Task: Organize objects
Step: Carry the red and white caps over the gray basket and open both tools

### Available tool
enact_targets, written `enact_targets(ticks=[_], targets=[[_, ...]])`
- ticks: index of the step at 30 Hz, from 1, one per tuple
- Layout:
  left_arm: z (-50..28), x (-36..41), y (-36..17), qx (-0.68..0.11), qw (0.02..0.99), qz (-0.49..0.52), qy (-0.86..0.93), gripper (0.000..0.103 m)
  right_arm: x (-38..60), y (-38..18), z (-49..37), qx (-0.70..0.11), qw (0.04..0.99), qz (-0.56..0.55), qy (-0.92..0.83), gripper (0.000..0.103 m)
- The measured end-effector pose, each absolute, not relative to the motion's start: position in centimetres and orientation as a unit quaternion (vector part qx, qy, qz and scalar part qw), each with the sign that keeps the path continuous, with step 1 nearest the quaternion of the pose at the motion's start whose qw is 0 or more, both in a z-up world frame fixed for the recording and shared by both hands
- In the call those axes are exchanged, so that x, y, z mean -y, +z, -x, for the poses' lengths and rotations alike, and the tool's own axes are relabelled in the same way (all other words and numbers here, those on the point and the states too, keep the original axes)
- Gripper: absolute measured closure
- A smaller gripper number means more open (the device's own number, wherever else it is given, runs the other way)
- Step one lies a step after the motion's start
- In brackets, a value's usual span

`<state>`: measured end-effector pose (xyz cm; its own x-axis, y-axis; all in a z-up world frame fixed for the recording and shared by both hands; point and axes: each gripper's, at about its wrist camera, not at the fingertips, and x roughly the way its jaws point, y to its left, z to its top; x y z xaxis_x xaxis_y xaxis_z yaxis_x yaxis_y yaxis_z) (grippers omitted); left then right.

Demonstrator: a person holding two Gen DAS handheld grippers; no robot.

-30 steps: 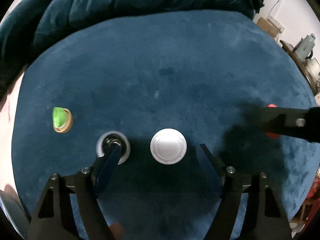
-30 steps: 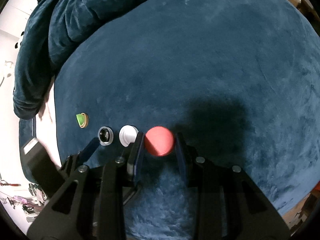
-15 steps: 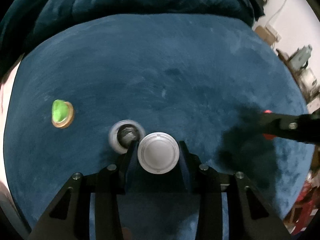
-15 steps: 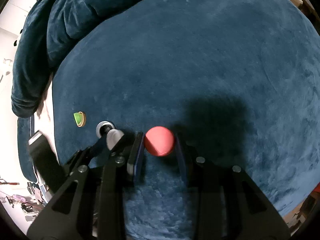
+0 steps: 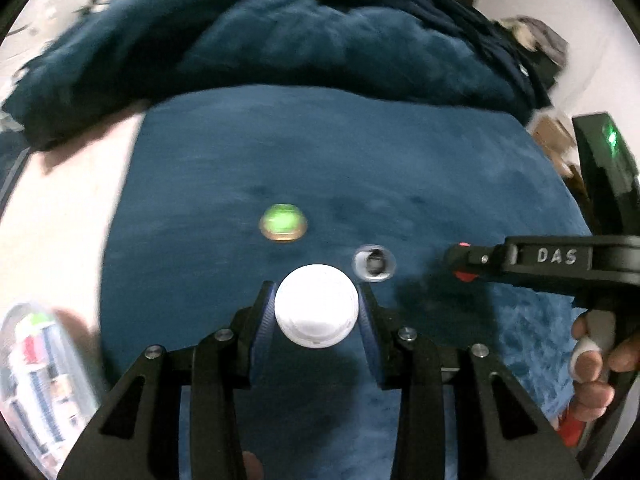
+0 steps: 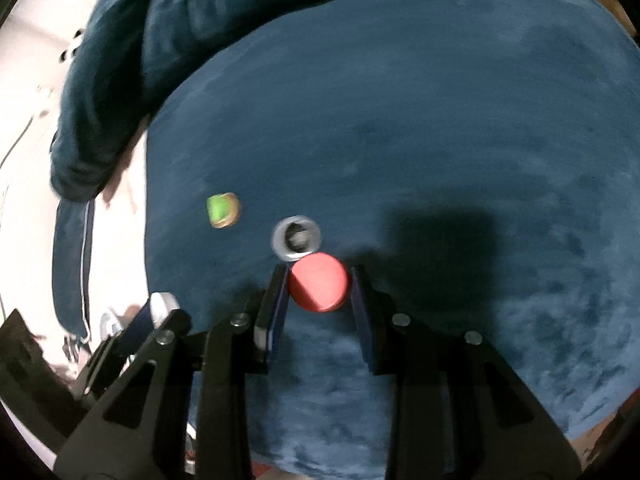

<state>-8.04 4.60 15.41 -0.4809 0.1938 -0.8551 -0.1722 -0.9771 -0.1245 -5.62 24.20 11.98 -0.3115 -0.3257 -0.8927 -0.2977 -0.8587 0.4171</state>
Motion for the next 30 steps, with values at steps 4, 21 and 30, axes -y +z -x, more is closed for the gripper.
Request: enact_targets(ticks=[4, 21, 30], targets=[[6.1, 1.3, 17.4, 0.037, 0.04, 0.49, 0.87, 0.062, -19.1, 12.7, 6.5, 0.233, 0.053, -0.59, -0.771, 0.071], [-1.4, 26.0, 19.0, 0.183, -0.208, 0.44, 0.854, 0.062, 6.3, 16.1, 5.2, 0.106, 0.312, -0.568, -0.754, 0.071], [-3.8, 31.5, 15.9, 0.209, -0.249, 0.46, 0.826, 0.062, 13.3, 15.7, 5.5, 0.079, 0.356, -0.566, -0.739, 0.07]])
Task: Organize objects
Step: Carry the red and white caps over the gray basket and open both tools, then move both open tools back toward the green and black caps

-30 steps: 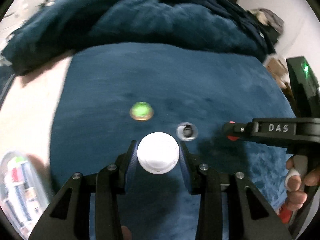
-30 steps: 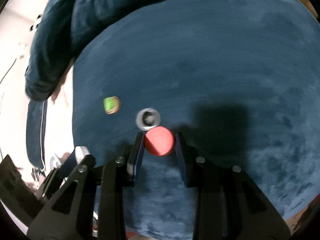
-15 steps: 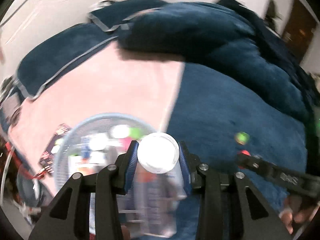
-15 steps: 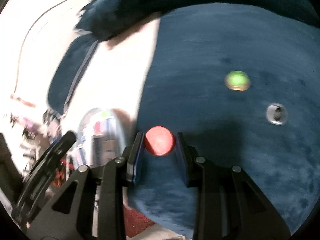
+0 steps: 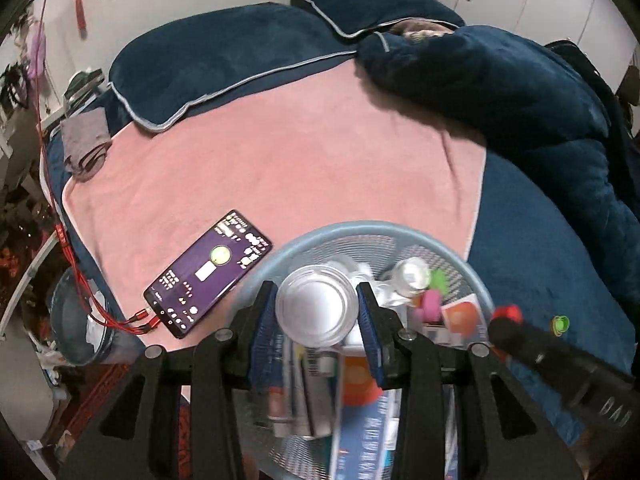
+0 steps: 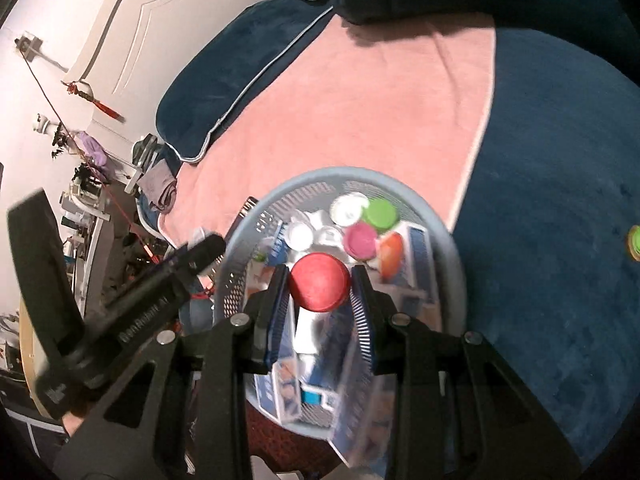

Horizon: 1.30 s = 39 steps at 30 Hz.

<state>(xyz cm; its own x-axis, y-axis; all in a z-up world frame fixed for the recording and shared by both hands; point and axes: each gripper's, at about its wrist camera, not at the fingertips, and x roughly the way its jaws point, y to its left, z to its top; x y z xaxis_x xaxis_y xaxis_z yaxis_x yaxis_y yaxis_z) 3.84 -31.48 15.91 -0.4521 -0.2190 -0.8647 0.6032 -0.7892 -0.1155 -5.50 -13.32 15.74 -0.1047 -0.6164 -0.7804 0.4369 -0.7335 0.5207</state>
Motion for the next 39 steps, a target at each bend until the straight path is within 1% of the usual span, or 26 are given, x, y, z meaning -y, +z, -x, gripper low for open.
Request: enact_targets(ticks=[1, 2, 3, 4, 5, 6, 7, 9, 10, 11, 12, 15, 22, 29, 39], targets=[[-4.0, 31.8, 15.6, -0.212, 0.246, -0.462, -0.825, 0.062, 13.6, 15.8, 5.7, 0.088, 0.362, -0.56, -0.74, 0.069], [-4.2, 32.0, 15.5, -0.215, 0.246, -0.462, -0.825, 0.06, 13.5, 15.8, 5.9, 0.101, 0.372, -0.552, -0.739, 0.069], [-4.3, 32.2, 15.5, -0.218, 0.248, -0.463, -0.823, 0.044, 13.4, 15.7, 6.1, 0.113, 0.381, -0.55, -0.734, 0.066], [-4.4, 32.3, 15.5, -0.221, 0.248, -0.462, -0.822, 0.033, 13.5, 15.8, 6.0, 0.12, 0.384, -0.55, -0.732, 0.049], [-4.6, 32.5, 15.6, -0.228, 0.25, -0.458, -0.822, 0.012, 13.2, 15.8, 6.0, 0.126, 0.384, -0.548, -0.733, 0.038], [-4.8, 32.4, 15.8, -0.23, 0.252, -0.456, -0.822, 0.004, 13.1, 15.8, 5.9, 0.13, 0.38, -0.543, -0.737, 0.022], [-4.9, 32.5, 16.0, -0.229, 0.255, -0.456, -0.822, 0.002, 12.7, 16.0, 5.8, 0.132, 0.375, -0.538, -0.743, 0.016], [-5.0, 32.3, 16.2, -0.211, 0.267, -0.461, -0.82, 0.001, 12.1, 16.3, 5.5, 0.119, 0.362, -0.536, -0.753, 0.015], [-5.0, 32.2, 16.2, -0.203, 0.27, -0.464, -0.819, 0.001, 11.7, 16.4, 5.4, 0.109, 0.355, -0.534, -0.76, 0.012], [-5.0, 31.9, 16.2, -0.194, 0.272, -0.468, -0.818, 0.001, 11.4, 16.6, 5.2, 0.097, 0.343, -0.53, -0.769, 0.008], [-5.0, 31.8, 16.2, -0.191, 0.271, -0.471, -0.818, 0.001, 11.2, 16.7, 5.0, 0.086, 0.332, -0.527, -0.777, 0.0], [-5.3, 31.2, 16.3, -0.182, 0.272, -0.476, -0.816, 0.001, 10.3, 17.0, 4.3, 0.05, 0.312, -0.517, -0.795, 0.0], [-6.4, 29.7, 17.3, -0.173, 0.269, -0.469, -0.823, 0.001, 8.5, 16.7, 3.7, 0.027, 0.293, -0.519, -0.803, 0.0], [-5.7, 26.7, 18.2, -0.157, 0.251, -0.47, -0.832, 0.001, 4.2, 16.9, 3.5, 0.063, 0.26, -0.522, -0.81, 0.0], [-2.6, 19.2, 19.8, -0.109, 0.199, -0.471, -0.852, 0.001, -3.3, 18.0, 3.6, 0.092, 0.213, -0.515, -0.825, 0.0]])
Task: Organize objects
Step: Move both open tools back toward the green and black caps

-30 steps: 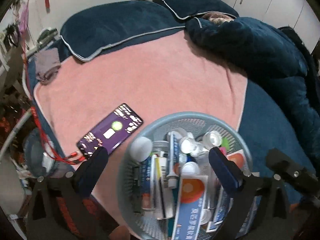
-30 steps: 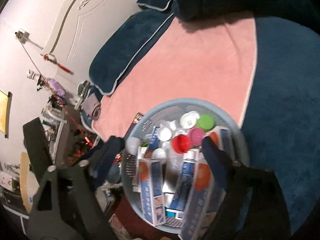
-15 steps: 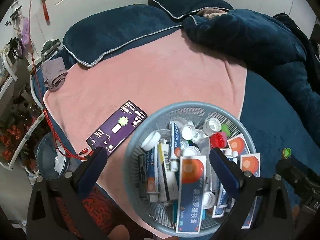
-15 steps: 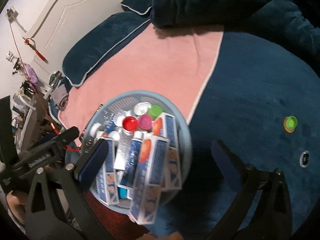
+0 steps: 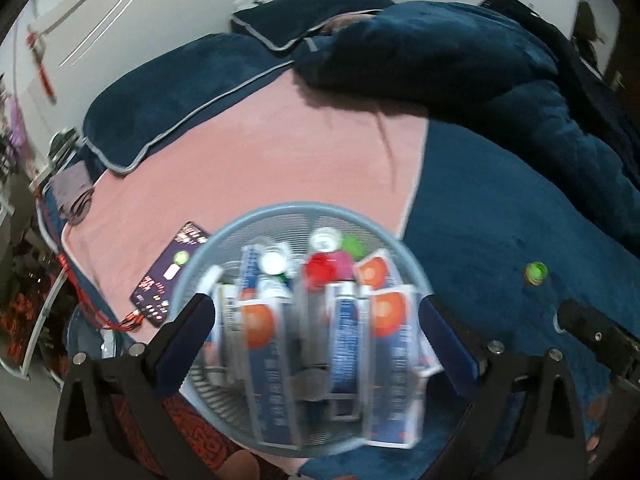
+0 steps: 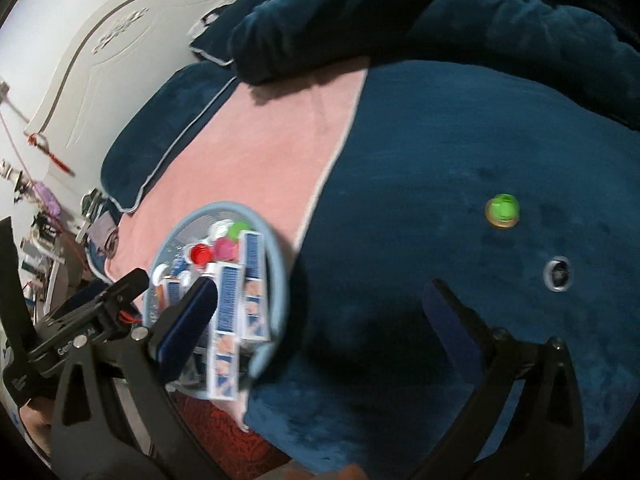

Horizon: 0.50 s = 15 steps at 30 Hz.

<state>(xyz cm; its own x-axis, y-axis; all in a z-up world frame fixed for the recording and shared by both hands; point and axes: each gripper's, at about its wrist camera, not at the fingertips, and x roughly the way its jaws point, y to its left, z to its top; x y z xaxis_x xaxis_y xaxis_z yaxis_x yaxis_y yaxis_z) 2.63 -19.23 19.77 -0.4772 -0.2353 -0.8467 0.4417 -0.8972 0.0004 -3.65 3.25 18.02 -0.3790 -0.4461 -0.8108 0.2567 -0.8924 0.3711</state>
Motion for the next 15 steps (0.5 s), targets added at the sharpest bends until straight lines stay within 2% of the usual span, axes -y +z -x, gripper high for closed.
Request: enact_targets(ticks=[15], targets=[[1.5, 7.7, 20.3, -0.047, 0.113, -0.486, -0.865, 0.001, -14.5, 17.7, 3.3, 0.123, 0.142, -0.514, -0.837, 0.0]])
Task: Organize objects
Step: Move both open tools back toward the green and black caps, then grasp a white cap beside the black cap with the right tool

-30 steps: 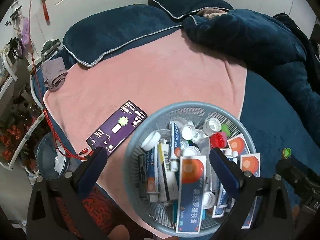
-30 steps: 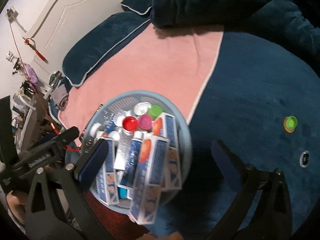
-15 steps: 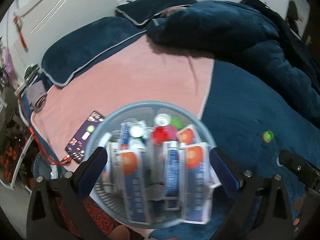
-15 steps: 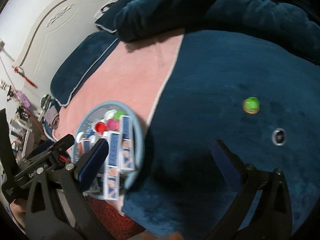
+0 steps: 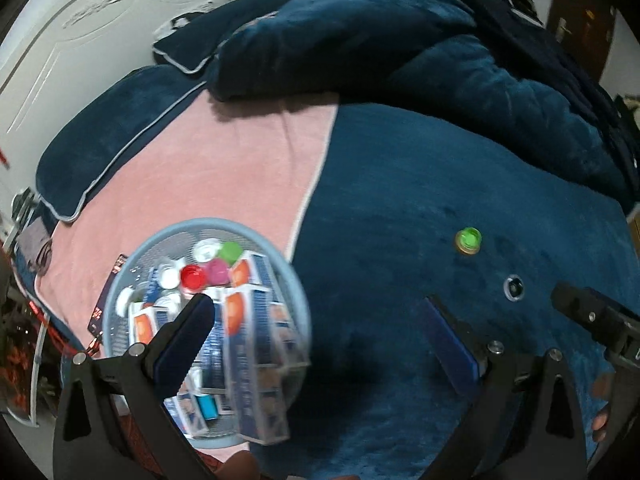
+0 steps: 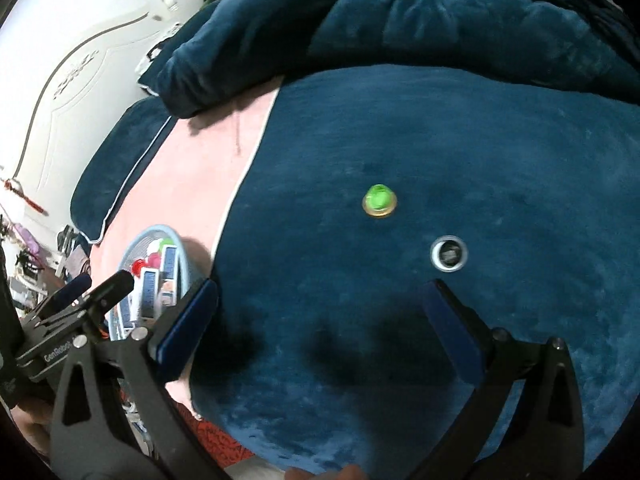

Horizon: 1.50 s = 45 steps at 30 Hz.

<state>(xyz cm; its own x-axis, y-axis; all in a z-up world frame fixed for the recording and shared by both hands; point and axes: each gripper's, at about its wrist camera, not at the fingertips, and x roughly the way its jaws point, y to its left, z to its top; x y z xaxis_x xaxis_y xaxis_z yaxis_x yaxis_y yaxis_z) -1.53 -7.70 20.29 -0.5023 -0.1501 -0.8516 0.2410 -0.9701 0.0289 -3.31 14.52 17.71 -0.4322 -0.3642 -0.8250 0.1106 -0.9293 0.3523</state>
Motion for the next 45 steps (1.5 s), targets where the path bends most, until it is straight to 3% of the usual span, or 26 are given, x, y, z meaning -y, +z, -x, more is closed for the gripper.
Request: enact_targets(ticks=[13, 24, 32, 45], targets=[[4.6, 0.9, 16.1, -0.02, 0.033, -0.536, -0.843, 0.001, -19.9, 14.5, 5.4, 0.14, 0.083, -0.549, -0.819, 0.0], [7.2, -0.3, 13.1, 0.001, 0.03, -0.535, -0.844, 0.001, -21.4, 8.4, 7.8, 0.252, 0.133, -0.596, -0.751, 0.0], [9.1, -1.3, 12.1, 0.047, 0.019, -0.534, -0.844, 0.001, -21.4, 5.9, 9.3, 0.277, 0.154, -0.597, -0.737, 0.0], [10.0, 2.0, 12.9, 0.008, 0.037, -0.534, -0.844, 0.001, -21.1, 4.5, 10.9, 0.296, 0.178, -0.577, -0.74, 0.0]])
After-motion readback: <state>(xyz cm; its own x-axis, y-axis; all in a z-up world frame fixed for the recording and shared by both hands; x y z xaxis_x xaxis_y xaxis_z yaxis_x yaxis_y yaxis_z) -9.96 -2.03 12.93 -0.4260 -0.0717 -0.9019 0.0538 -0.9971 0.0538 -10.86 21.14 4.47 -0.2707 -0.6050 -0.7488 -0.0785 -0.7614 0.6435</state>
